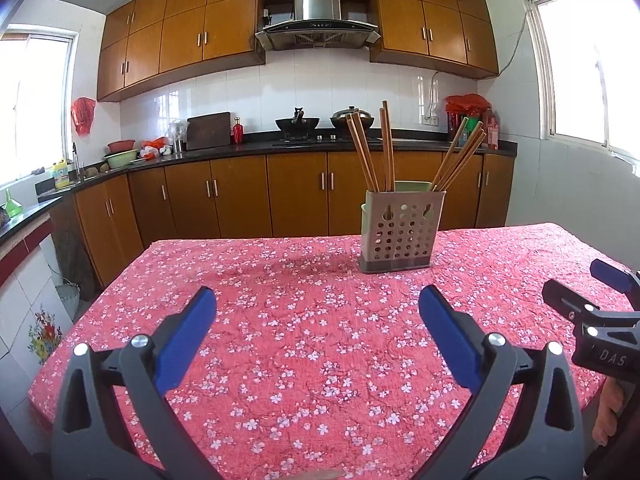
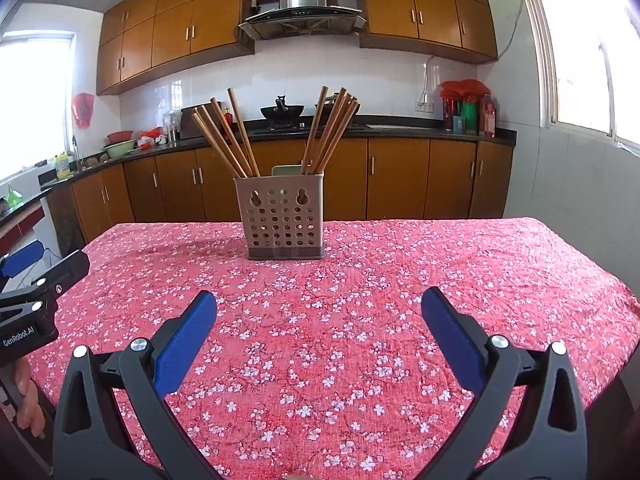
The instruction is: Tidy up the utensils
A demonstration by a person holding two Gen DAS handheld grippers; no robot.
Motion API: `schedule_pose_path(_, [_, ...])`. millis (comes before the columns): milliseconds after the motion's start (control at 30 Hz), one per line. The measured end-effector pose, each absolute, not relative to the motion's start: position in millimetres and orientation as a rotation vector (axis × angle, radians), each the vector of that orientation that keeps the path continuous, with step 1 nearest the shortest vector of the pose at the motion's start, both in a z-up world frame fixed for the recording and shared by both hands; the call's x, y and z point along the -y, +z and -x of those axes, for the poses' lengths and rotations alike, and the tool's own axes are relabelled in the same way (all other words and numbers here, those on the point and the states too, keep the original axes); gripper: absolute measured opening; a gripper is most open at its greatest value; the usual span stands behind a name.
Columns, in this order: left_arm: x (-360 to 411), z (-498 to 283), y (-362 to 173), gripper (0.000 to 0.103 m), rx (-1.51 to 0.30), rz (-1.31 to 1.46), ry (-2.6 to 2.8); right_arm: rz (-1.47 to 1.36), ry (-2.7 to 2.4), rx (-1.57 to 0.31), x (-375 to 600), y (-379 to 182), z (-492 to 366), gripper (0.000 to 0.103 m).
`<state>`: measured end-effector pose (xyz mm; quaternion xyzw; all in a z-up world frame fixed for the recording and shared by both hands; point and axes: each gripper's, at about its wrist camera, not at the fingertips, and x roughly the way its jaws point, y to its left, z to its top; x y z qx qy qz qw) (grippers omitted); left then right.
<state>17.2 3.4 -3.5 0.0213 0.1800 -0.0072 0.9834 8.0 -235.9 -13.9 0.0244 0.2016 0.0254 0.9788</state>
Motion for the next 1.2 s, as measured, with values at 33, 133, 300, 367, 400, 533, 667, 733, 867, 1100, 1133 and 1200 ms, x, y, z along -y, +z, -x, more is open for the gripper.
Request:
schedule_pose_path(33, [-2.6,-17.4,-3.2,0.099,-0.362,-0.044,-0.014,-0.049,0.05,-0.407,235.9,-14.5,-7.5,0.101])
schedule_pose_path(133, [-3.2,-17.5,-3.5,0.099,-0.363,-0.042,-0.015,-0.05,0.048,-0.407,236.6,-14.4,-7.1,0.101])
schedule_pose_path(300, [-2.3,-16.7,-4.3,0.099,-0.365,-0.039,-0.018,-0.05,0.046,-0.41,237.9,-14.8,-8.2,0.101])
schedule_pose_path(367, [-1.7,-17.2,-4.5,0.099,-0.368,-0.038,-0.019,-0.052,0.044,-0.411,238.6,-15.3,-8.4,0.101])
schedule_pose_path(400, [-1.3,-17.5,-4.3,0.099,-0.369,-0.038,-0.018,-0.052,0.044,-0.412,238.6,-15.2,-8.8,0.101])
schedule_pose_path(533, [-0.4,-18.0,-4.4,0.099,-0.371,-0.035,-0.019,-0.052,0.044,-0.412,239.5,-14.8,-9.4,0.101])
schedule_pose_path(667, [-0.5,-18.3,-4.0,0.099,-0.372,-0.034,-0.019,-0.053,0.043,-0.412,239.7,-14.9,-9.5,0.101])
schedule_pose_path(733, [-0.5,-18.3,-4.0,0.099,-0.372,-0.032,-0.018,-0.052,0.043,-0.412,240.1,-14.8,-9.4,0.101])
schedule_pose_path(867, [-0.6,-18.5,-4.3,0.099,-0.372,-0.034,-0.02,-0.053,0.043,-0.412,241.3,-14.8,-9.5,0.101])
schedule_pose_path(1100, [0.0,-19.2,-4.8,0.099,-0.374,-0.035,-0.02,-0.057,0.038,-0.412,238.3,-14.8,-10.5,0.101])
schedule_pose_path(1133, [-0.1,-19.2,-4.7,0.099,-0.374,-0.035,-0.021,-0.057,0.038,-0.412,238.4,-14.8,-10.5,0.101])
schedule_pose_path(1200, [0.1,-19.2,-4.7,0.099,-0.374,-0.035,-0.021,-0.057,0.038,-0.412,238.5,-14.8,-10.5,0.101])
